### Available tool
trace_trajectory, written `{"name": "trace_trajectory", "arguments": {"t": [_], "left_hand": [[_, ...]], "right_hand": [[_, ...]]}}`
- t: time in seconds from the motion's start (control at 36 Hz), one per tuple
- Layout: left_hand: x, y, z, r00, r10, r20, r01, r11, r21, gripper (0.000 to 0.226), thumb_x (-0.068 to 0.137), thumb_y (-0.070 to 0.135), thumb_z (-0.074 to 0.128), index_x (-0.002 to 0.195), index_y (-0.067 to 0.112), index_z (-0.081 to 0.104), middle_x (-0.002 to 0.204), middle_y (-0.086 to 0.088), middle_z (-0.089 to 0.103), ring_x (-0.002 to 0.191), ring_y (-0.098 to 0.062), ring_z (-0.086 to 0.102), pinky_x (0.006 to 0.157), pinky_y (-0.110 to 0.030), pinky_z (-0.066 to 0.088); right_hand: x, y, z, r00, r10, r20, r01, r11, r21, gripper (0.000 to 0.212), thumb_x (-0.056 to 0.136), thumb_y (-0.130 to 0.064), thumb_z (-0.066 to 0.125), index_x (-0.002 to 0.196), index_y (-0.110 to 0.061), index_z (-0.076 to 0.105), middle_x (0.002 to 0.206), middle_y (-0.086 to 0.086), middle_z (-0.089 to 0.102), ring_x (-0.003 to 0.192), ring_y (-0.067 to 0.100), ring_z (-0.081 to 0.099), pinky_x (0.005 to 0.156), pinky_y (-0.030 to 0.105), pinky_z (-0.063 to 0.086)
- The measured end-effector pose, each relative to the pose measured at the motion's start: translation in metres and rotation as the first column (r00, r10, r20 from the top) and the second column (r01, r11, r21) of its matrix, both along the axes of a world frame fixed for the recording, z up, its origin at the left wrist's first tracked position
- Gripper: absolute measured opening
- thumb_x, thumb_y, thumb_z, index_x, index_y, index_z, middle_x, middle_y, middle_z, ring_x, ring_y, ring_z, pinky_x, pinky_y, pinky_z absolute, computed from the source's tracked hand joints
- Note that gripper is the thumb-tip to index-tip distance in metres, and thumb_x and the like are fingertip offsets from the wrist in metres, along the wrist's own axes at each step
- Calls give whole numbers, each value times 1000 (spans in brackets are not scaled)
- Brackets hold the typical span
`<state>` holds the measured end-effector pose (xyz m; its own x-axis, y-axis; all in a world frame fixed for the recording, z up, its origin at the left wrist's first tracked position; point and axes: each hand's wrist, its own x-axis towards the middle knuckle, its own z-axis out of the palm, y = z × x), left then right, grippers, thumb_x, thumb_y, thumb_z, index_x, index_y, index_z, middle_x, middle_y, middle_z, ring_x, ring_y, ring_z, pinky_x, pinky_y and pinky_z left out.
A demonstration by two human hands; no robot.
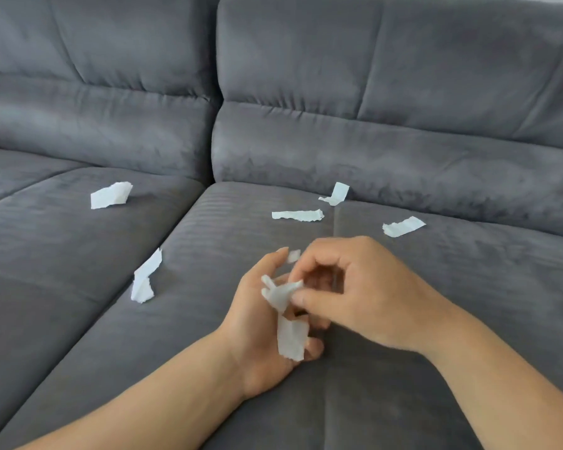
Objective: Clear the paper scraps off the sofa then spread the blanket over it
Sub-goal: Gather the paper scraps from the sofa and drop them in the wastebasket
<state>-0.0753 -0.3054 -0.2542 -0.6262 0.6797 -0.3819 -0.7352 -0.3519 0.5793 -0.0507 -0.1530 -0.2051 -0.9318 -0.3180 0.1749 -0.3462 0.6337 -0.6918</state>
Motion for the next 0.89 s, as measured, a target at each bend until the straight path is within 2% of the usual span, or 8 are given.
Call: {"name": "trace_trajectory", "arguments": {"t": [0.08, 0.17, 0.25, 0.39, 0.53, 0.61, 0.75, 0.89], "left_hand": [[2, -2, 0, 1000, -8, 0, 8, 1000, 7, 45, 93, 54, 50, 83, 14, 69, 74, -5, 59, 54, -18, 52, 47, -26, 36], [3, -1, 1, 1000, 12, 16, -12, 1000, -20, 33, 93, 45, 56, 90, 14, 67, 77, -4, 62, 53, -16, 51, 38, -22, 36], [4, 0, 1, 998, 42, 47, -38, 995, -87, 33, 90, 38, 60, 94, 7, 68, 77, -11, 64, 53, -18, 51, 36, -20, 34], [4, 1, 0, 999, 39, 31, -36, 995, -93, 34, 89, 37, 61, 89, 5, 72, 76, -12, 63, 53, -19, 51, 37, -21, 33], [4, 2, -1, 1000, 16, 25, -13, 994, -111, 37, 89, 40, 60, 89, 5, 73, 76, -11, 63, 53, -19, 52, 36, -22, 34], [5, 2, 0, 999, 13, 36, -8, 992, -127, 40, 90, 42, 59, 94, 4, 72, 75, -12, 64, 53, -20, 54, 35, -22, 34], [5, 2, 0, 999, 13, 42, -7, 992, -125, 43, 92, 47, 57, 94, 8, 74, 76, -12, 63, 54, -21, 55, 35, -20, 33], [5, 3, 0, 999, -37, 7, 37, 998, -50, 34, 99, 46, 49, 92, 17, 67, 76, -2, 53, 57, -16, 52, 35, -20, 32]], "right_hand": [[2, -1, -2, 991, 87, 106, -107, 974, 199, 10, 82, -29, 77, 82, -26, 68, 74, -13, 68, 64, 5, 60, 59, 16, 43], [-1, 21, 2, 987, 47, 152, -57, 996, 64, 19, 80, -45, 78, 96, -36, 72, 86, -15, 71, 71, 3, 61, 64, 14, 46], [-14, 54, -1, 979, -185, 86, 186, 983, -8, 25, 80, -52, 76, 100, -39, 71, 89, -12, 70, 73, 8, 64, 68, 22, 50], [-22, 89, -28, 952, -281, 120, 219, 902, 373, 58, 78, -54, 77, 128, -53, 49, 114, -23, 43, 85, -11, 53, 75, 15, 38], [-29, 88, -39, 948, -318, 17, 290, 884, 368, 6, 91, -32, 69, 93, -35, 65, 96, -15, 57, 80, -4, 52, 65, 12, 34], [-26, 81, -35, 949, -314, -44, 309, 889, 339, 15, 94, -25, 67, 80, -30, 63, 79, -11, 59, 72, -3, 54, 61, 12, 36], [-8, 30, -8, 980, -183, -81, 183, 983, -3, 10, 88, -29, 76, 80, -28, 69, 73, -15, 68, 63, 3, 59, 60, 13, 43], [-2, 9, -9, 996, 20, 83, -27, 997, 78, 17, 78, -39, 83, 84, -29, 70, 79, -17, 69, 71, 3, 65, 65, 13, 46]]}}
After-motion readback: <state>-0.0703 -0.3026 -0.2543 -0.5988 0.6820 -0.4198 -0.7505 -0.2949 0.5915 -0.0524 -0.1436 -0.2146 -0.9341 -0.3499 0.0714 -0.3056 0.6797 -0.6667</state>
